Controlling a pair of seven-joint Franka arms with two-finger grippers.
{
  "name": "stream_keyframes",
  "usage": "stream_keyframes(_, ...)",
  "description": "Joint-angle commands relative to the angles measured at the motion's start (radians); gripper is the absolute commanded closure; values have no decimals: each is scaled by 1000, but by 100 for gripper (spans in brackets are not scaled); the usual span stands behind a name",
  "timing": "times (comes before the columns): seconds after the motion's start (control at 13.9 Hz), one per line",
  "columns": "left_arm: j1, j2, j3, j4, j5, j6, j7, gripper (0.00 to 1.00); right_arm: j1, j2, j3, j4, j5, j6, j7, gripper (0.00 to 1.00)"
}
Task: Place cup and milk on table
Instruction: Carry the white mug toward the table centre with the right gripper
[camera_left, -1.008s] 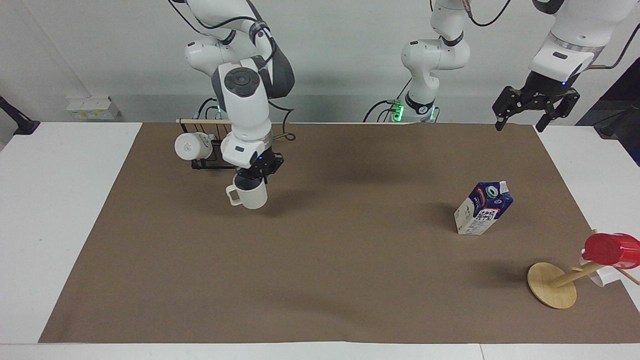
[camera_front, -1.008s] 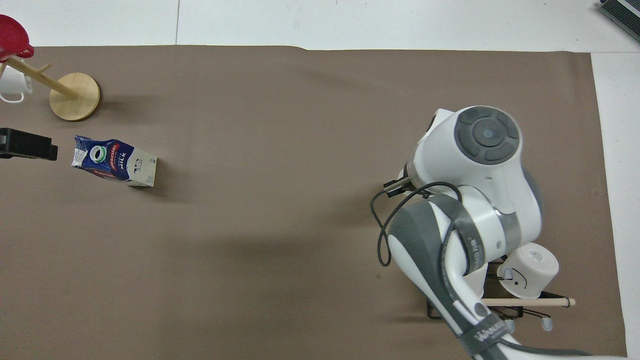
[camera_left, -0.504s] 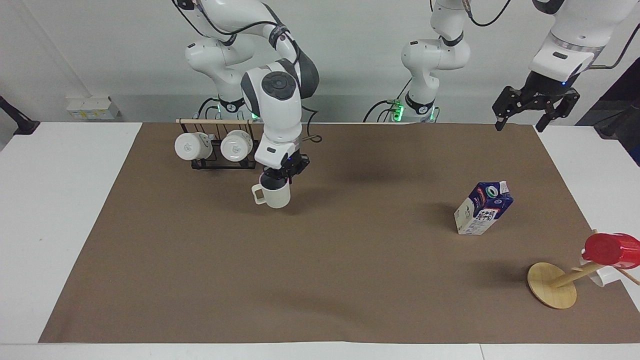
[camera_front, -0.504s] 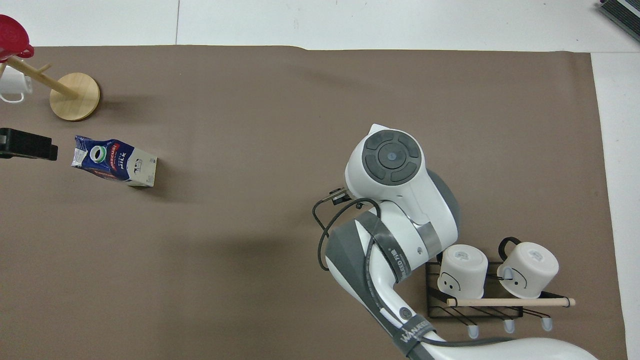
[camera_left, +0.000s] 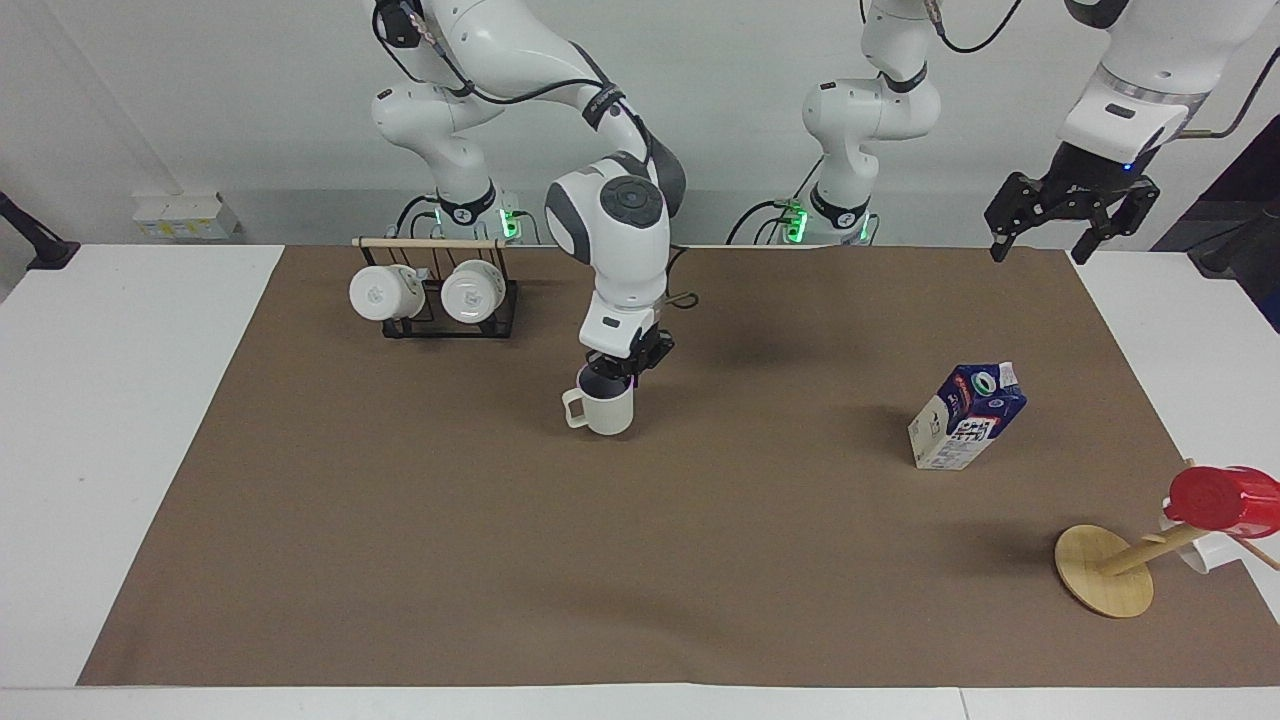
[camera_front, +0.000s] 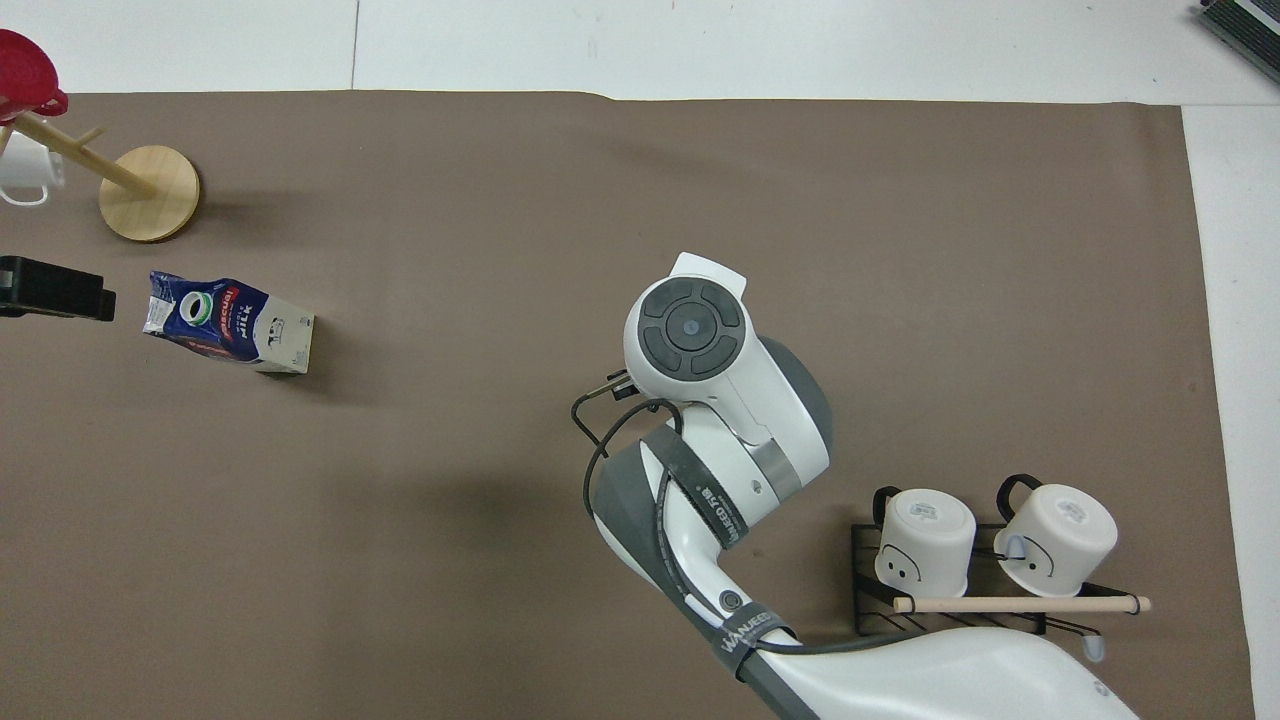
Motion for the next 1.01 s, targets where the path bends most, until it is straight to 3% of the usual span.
stream_keyframes(0.0, -2, -28, 3, -33, -14, 4, 2, 0, -4, 19, 2, 25, -26, 18, 27, 100)
stream_keyframes(0.72, -2, -28, 3, -33, -14, 5, 4, 0, 13, 32, 3, 2, -24, 88, 33, 100)
stream_keyframes(0.79, -2, -28, 3, -33, -14, 5, 2, 0, 12, 32, 3, -20, -18, 97, 37, 97)
stream_keyframes(0.94, -2, -28, 3, -33, -14, 5, 4, 0, 13, 28, 3, -34, -15, 99, 37, 78)
